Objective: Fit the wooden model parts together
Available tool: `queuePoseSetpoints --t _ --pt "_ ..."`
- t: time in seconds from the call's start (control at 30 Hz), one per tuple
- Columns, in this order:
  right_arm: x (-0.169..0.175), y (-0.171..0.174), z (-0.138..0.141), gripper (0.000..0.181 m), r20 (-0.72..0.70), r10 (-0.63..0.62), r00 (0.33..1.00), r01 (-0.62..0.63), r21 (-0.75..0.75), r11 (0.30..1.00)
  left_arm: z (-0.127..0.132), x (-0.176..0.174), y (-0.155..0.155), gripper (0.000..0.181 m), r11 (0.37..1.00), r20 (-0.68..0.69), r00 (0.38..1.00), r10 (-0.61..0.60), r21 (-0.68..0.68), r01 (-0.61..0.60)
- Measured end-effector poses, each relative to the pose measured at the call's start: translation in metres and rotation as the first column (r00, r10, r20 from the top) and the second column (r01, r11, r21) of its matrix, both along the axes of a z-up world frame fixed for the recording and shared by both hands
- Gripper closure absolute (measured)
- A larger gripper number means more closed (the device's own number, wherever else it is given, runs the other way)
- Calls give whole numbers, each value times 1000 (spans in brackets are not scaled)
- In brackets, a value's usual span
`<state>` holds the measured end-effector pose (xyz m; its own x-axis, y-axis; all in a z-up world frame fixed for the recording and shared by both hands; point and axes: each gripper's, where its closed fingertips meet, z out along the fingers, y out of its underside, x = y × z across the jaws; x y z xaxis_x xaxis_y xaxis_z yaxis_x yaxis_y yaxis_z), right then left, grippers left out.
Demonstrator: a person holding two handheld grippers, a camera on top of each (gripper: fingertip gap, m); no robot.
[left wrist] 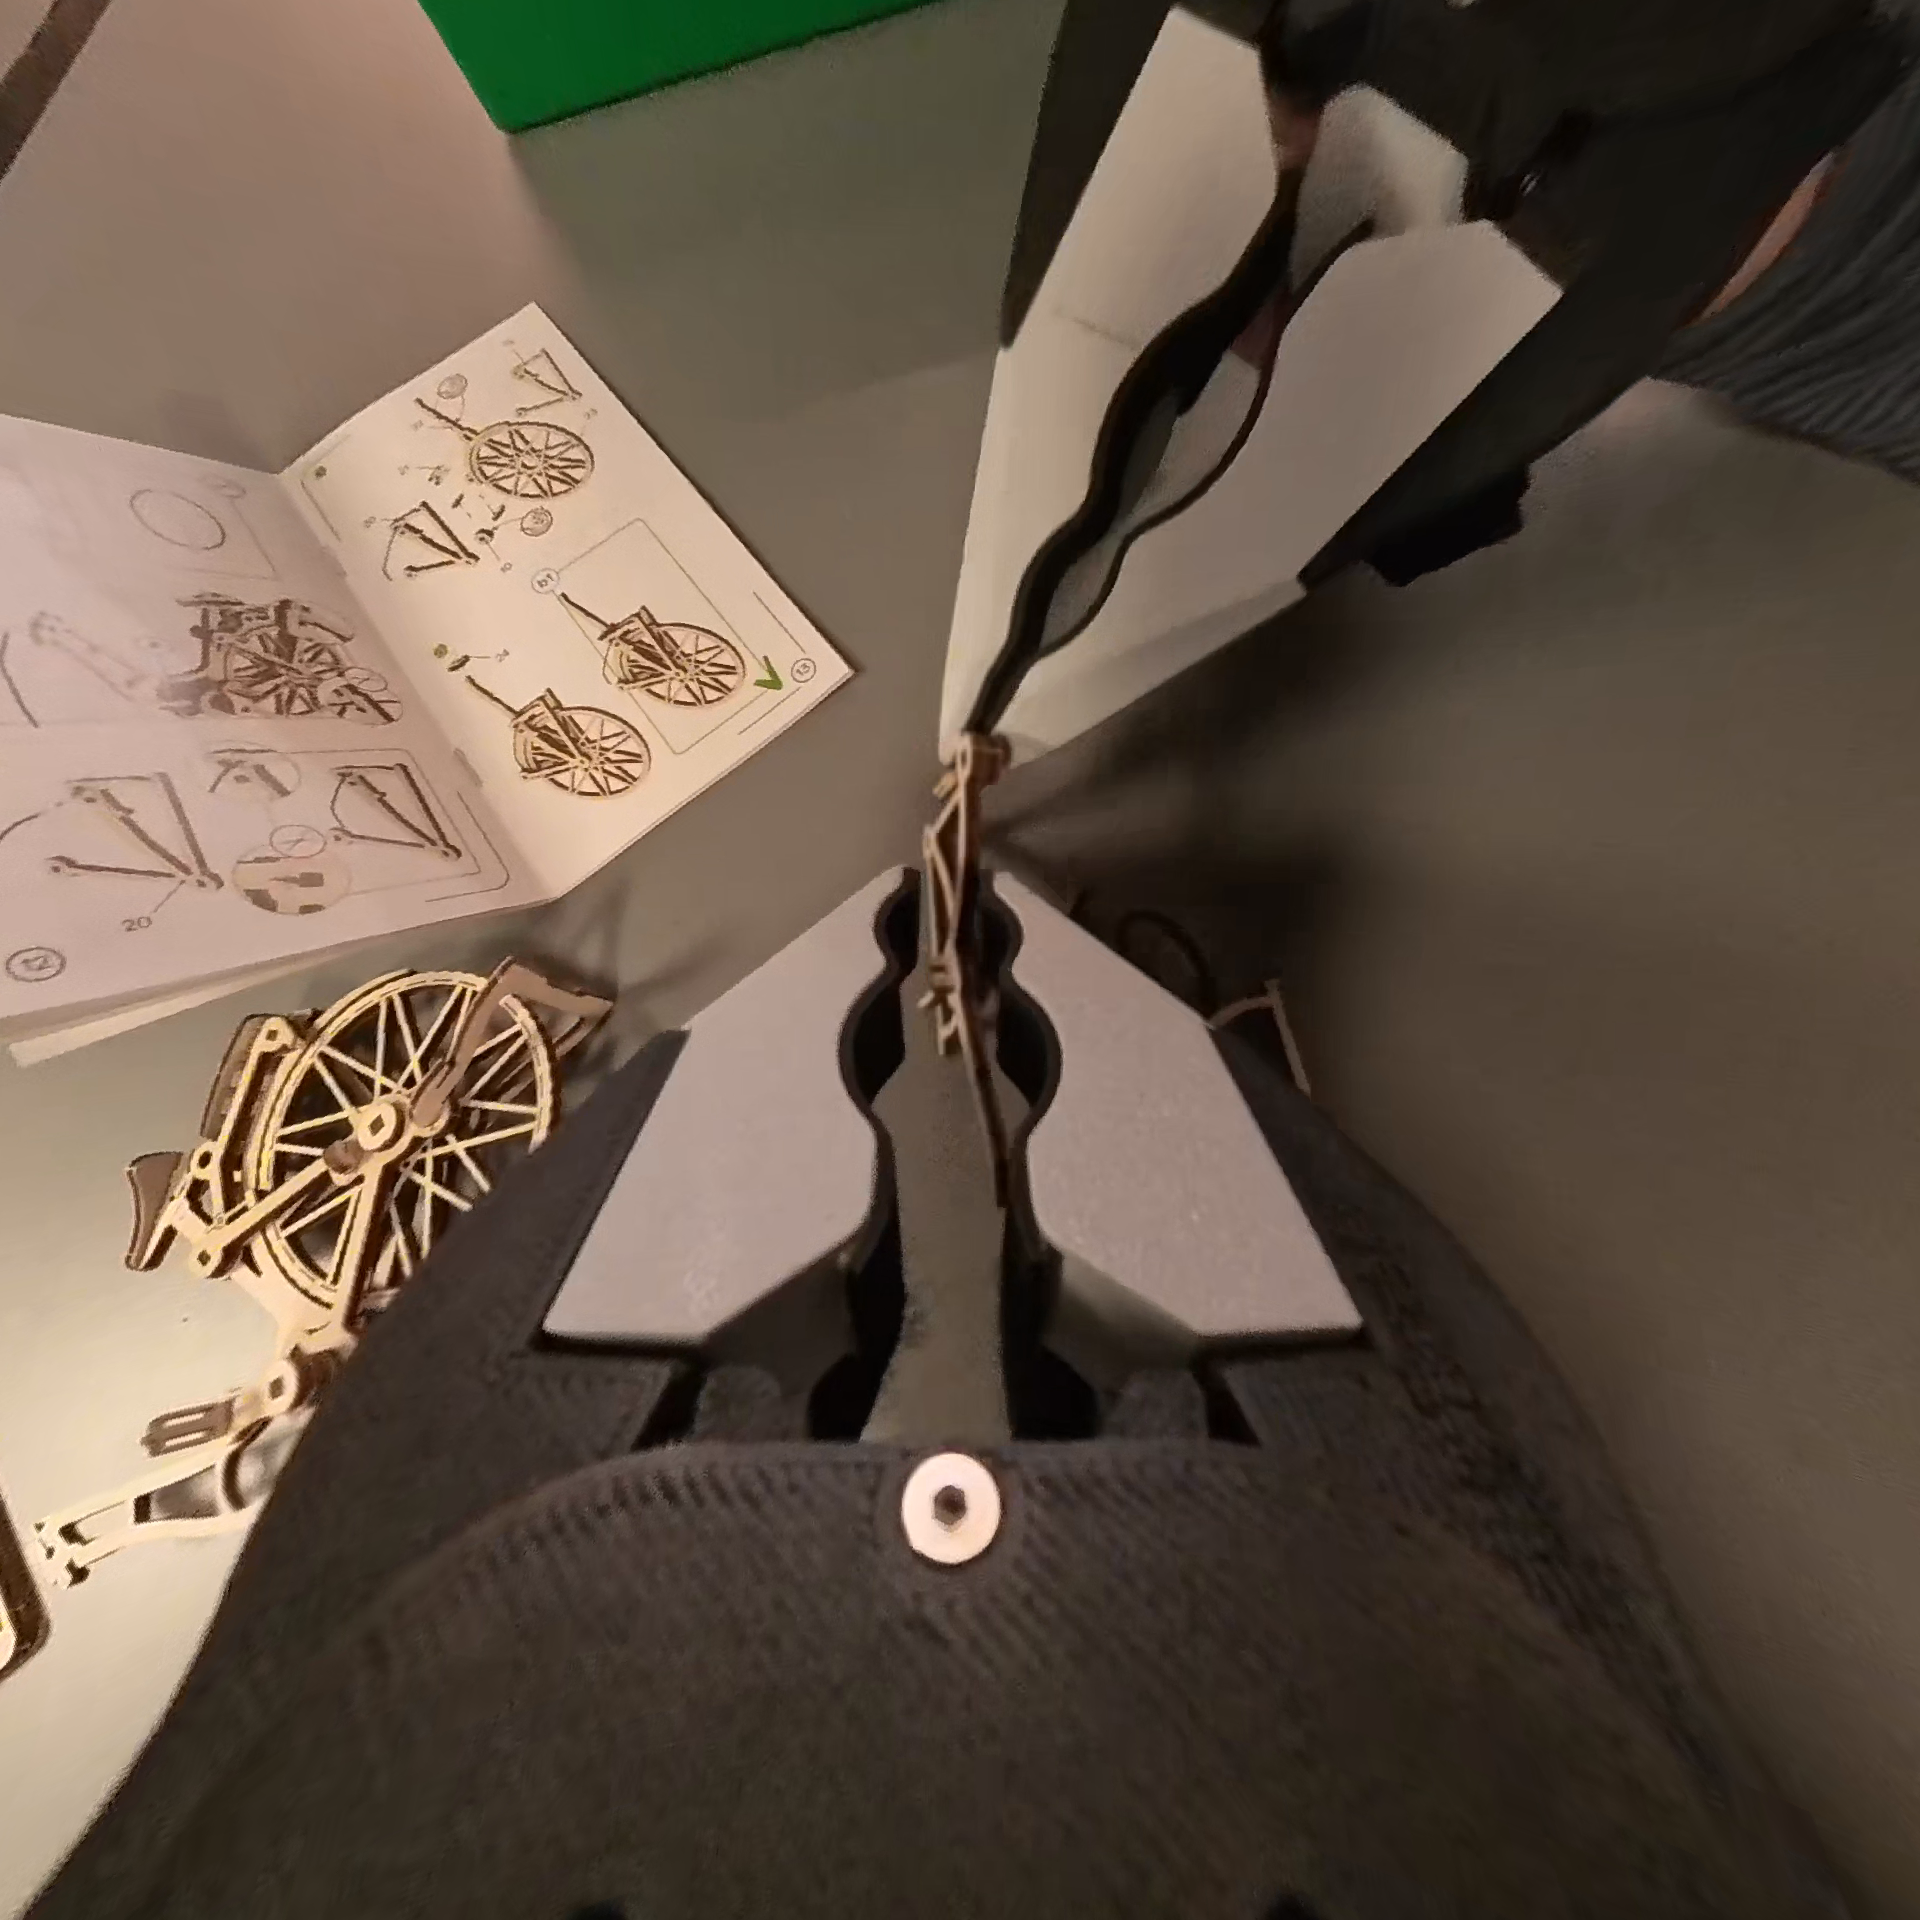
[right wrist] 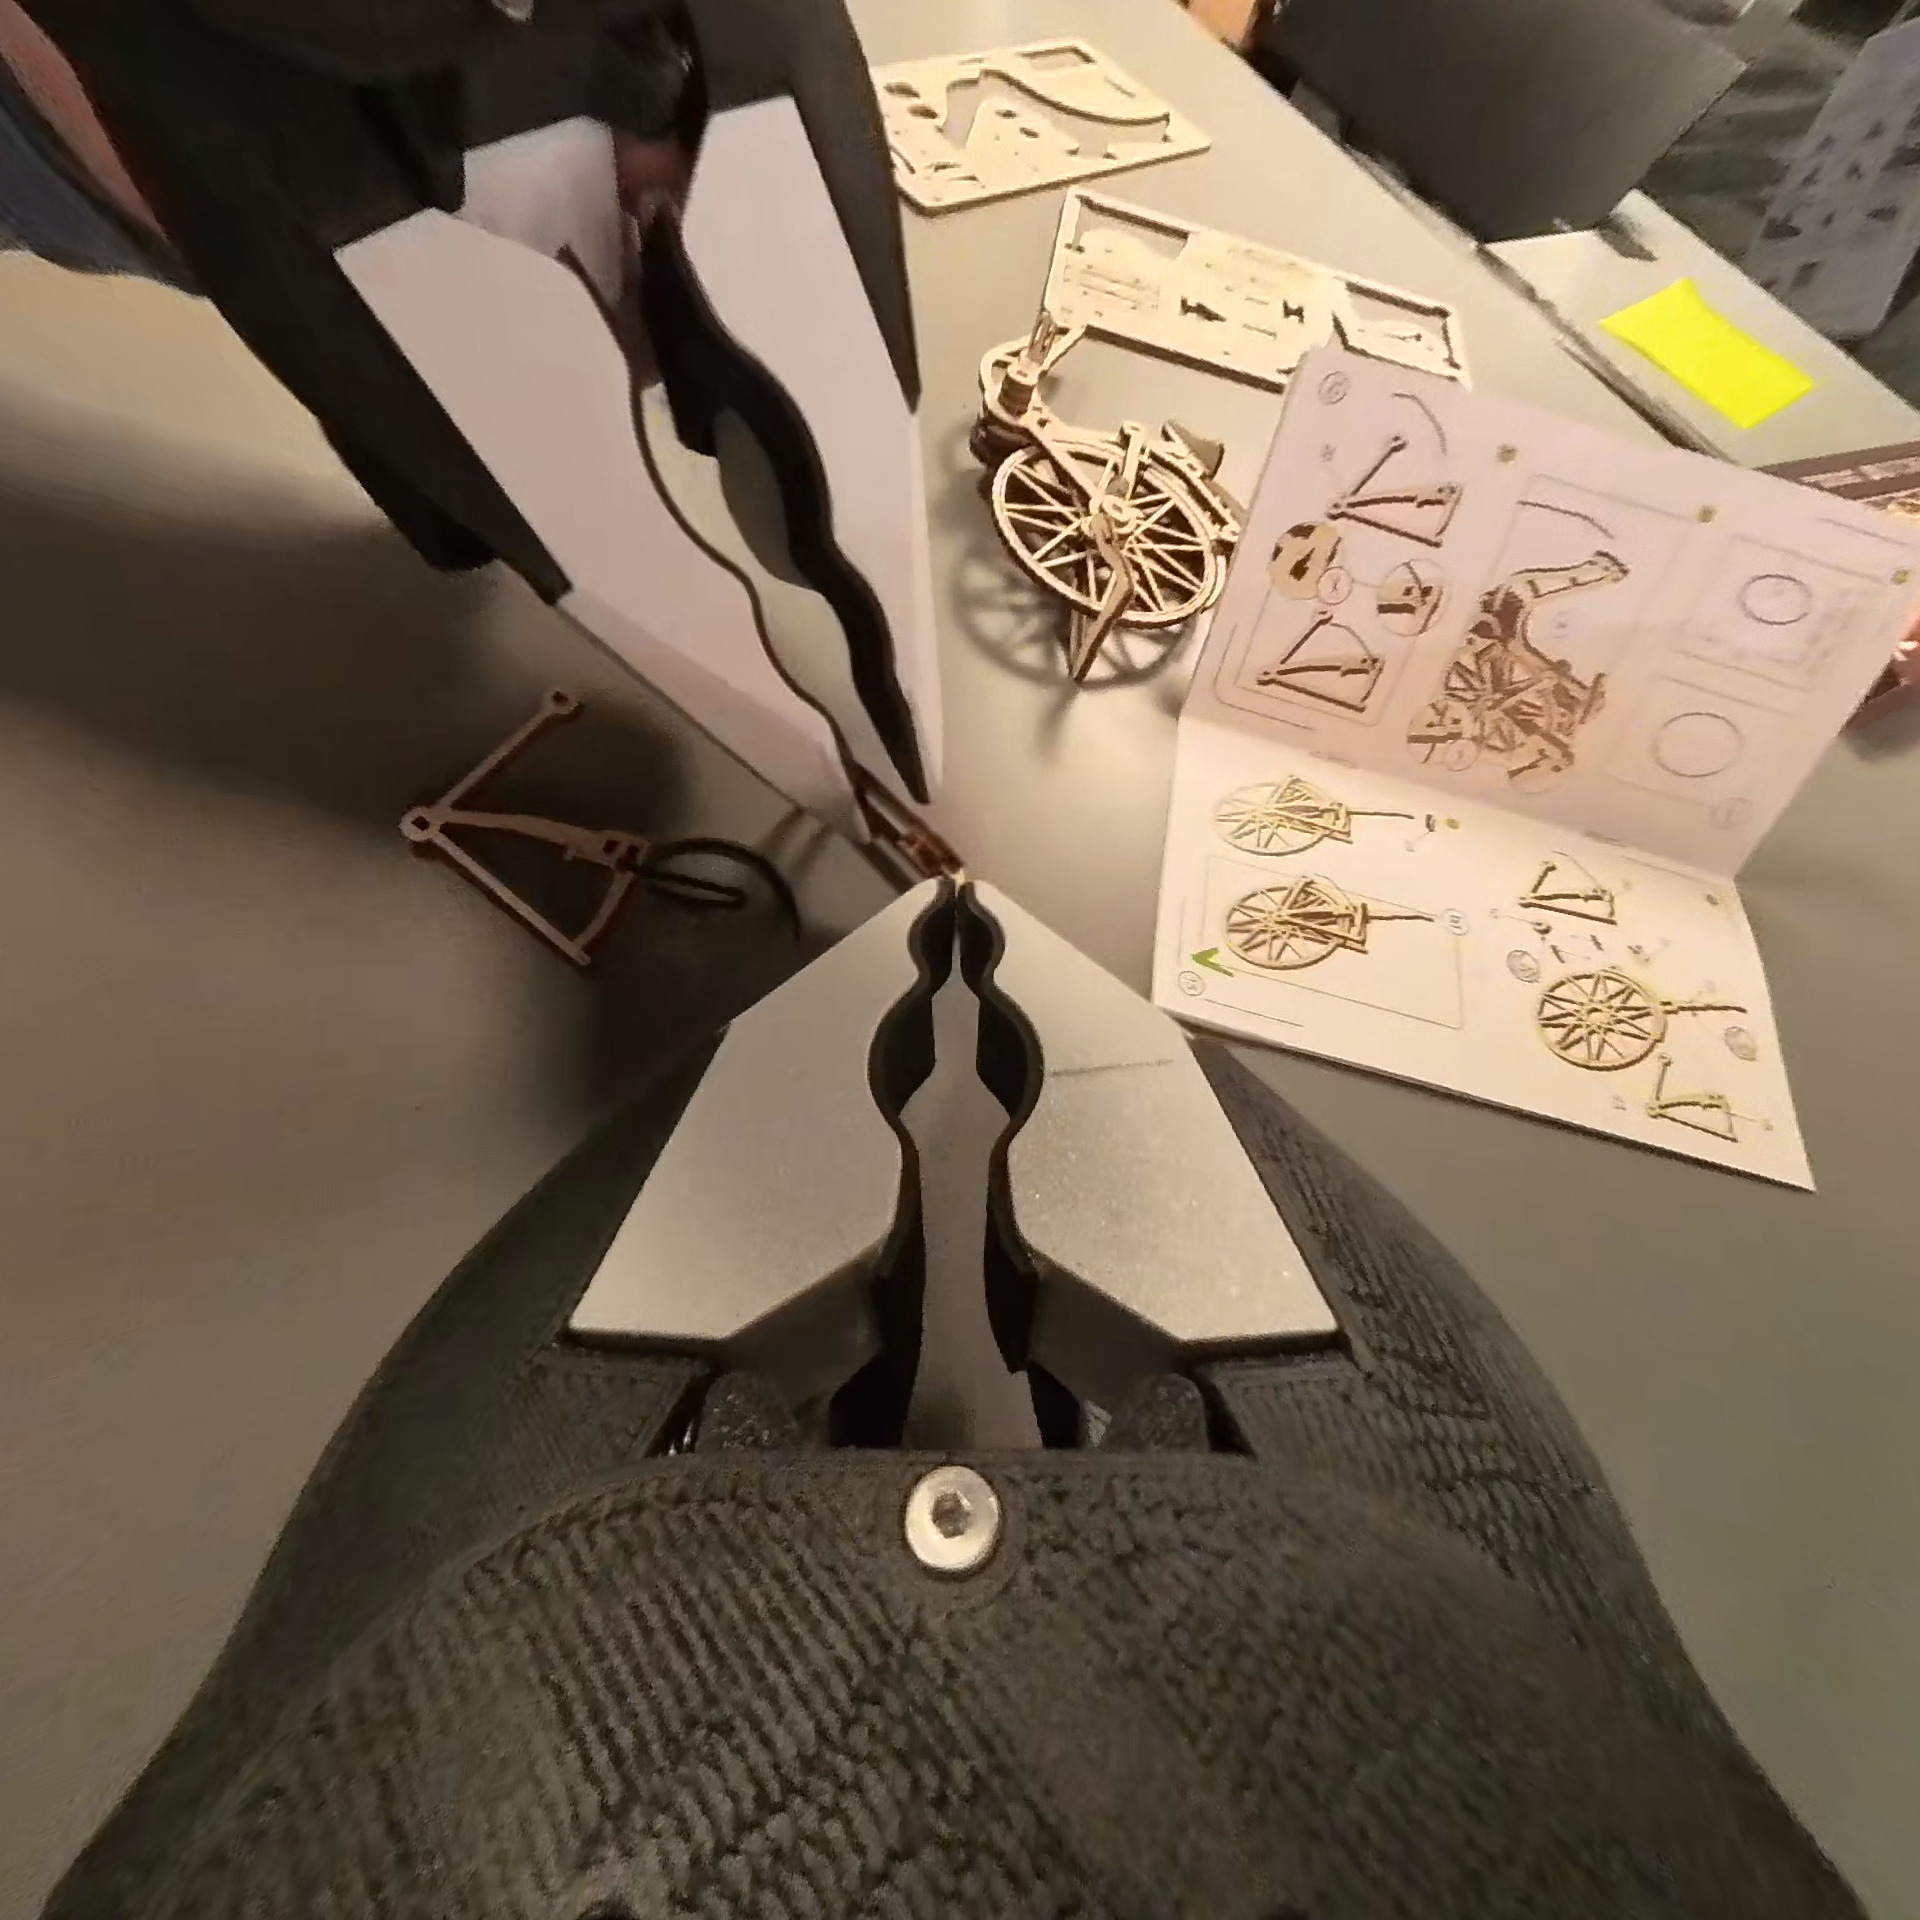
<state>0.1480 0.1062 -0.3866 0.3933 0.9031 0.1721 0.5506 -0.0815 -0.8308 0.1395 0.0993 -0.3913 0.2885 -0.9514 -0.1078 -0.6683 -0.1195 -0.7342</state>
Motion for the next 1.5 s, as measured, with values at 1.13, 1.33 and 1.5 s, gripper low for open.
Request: queuePoseSetpoints --t 1.13,1.33,1.5 --pt "1 2 0 181 -50 -29 998 25 -84 996 3 2 -11 157 991 -73 997 -17 132 27" --pt "7 9 5 181 -75 -69 995 65 -51 997 -14 2 -12 160 1000 -118 993 4 3 -3" --pt "12 15 14 181 -118 -100 988 98 -26 995 -21 0 -9 169 997 -152 988 14 -79 -26"
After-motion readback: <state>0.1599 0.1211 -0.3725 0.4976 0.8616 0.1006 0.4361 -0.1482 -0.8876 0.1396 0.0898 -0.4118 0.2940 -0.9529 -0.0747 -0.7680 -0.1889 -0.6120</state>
